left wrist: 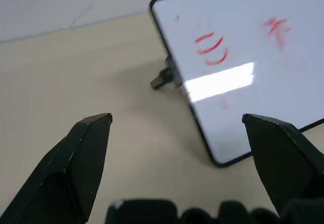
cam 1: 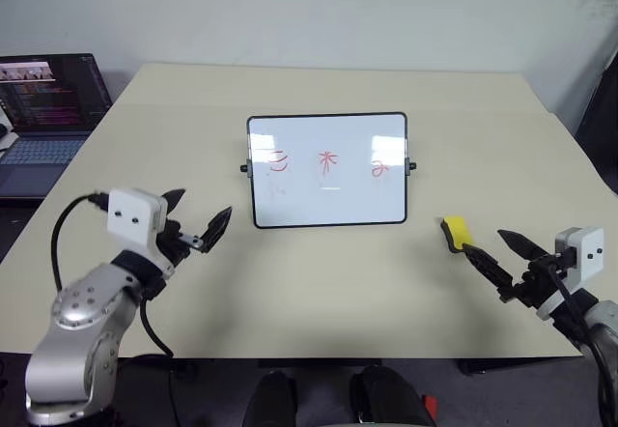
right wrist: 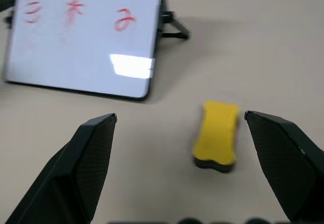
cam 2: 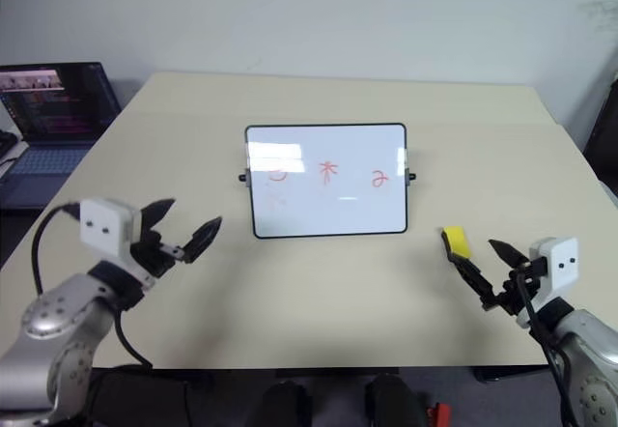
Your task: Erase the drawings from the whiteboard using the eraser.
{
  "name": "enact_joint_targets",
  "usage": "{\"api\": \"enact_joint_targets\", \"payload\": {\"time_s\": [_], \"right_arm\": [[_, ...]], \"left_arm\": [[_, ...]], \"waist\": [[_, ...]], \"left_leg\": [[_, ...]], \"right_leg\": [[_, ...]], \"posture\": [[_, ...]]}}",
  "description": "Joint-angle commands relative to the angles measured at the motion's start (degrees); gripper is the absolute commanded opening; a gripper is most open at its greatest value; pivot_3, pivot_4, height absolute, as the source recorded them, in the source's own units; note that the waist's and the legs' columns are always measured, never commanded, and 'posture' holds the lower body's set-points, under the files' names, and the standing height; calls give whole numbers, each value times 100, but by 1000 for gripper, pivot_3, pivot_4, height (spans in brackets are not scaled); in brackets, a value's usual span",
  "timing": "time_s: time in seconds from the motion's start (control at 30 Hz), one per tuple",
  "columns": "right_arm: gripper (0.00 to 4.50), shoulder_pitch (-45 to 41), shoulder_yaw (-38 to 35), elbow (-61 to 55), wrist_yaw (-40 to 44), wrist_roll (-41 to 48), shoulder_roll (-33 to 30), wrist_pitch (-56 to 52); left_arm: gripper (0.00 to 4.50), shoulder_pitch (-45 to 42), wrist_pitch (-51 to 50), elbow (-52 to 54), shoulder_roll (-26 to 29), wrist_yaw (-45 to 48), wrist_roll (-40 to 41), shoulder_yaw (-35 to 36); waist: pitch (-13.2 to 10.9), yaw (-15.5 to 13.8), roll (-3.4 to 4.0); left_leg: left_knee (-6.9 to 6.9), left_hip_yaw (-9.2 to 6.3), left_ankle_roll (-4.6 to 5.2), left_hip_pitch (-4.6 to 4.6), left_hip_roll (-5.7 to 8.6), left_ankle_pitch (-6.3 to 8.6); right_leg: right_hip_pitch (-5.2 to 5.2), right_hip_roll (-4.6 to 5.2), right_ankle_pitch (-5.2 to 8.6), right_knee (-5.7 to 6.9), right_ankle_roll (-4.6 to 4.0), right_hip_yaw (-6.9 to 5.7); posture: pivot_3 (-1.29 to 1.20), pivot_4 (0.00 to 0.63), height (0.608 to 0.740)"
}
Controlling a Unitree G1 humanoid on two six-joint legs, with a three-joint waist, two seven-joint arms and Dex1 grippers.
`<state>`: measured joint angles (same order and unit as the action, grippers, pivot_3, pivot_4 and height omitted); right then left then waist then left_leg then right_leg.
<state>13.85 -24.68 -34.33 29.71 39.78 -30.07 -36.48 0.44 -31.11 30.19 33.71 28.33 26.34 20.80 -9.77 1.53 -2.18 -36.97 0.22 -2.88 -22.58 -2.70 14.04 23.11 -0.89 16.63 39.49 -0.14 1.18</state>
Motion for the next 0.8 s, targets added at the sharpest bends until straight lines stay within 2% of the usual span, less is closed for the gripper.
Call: {"api": "enact_joint_targets", "payload": {"time_s": [0.03,0.13,0.27,0.33,0.43,0.63,0.8], "right_arm": [[4439,-136,276,-494,-441,248,247,-156],[4439,-378,325,-747,-1046,263,319,-454],[4439,-439,250,-1418,-1895,600,217,-1242],[4439,-536,351,-1593,-2156,768,215,-1497],[4439,-755,408,-1330,-2750,574,339,-1837],[4439,-1346,773,-908,-3490,-149,657,-1783],[4439,-1536,1079,-428,-3332,-566,699,-1631]], "left_arm": [[4500,-338,-152,74,468,814,632,7],[4500,-890,-466,-45,692,1250,1090,-328],[4500,-1409,-266,-346,994,2235,1003,-1167],[4500,-1628,-224,-428,1008,2574,1065,-1433],[4500,-1906,23,-596,889,3014,857,-2011],[4500,-2267,537,-1120,675,3259,475,-2382],[4500,-2330,721,-1263,649,3387,365,-2422]], "waist": [[-1,2,2],[-5,0,8],[-4,0,8],[-4,-2,7],[-4,7,7],[-5,27,10],[-5,19,10]], "left_leg": [[1,0,0,1,-1,0],[0,-1,0,-2,0,0],[3,1,-1,-8,5,0],[3,0,-1,-15,3,0],[3,-2,-1,-20,4,0],[4,0,0,-19,7,1],[6,-2,1,-26,7,1]], "right_leg": [[0,-1,0,0,0,1],[2,2,1,1,-1,5],[3,0,2,-9,0,4],[5,-1,2,-14,-1,-1],[7,-1,1,-21,-1,-3],[8,-7,1,-21,-1,-1],[9,-9,1,-32,-1,-4]], "posture": [[0,150,740],[0,150,740],[0,150,740],[0,150,740],[0,150,740],[0,150,740],[0,150,740]]}}
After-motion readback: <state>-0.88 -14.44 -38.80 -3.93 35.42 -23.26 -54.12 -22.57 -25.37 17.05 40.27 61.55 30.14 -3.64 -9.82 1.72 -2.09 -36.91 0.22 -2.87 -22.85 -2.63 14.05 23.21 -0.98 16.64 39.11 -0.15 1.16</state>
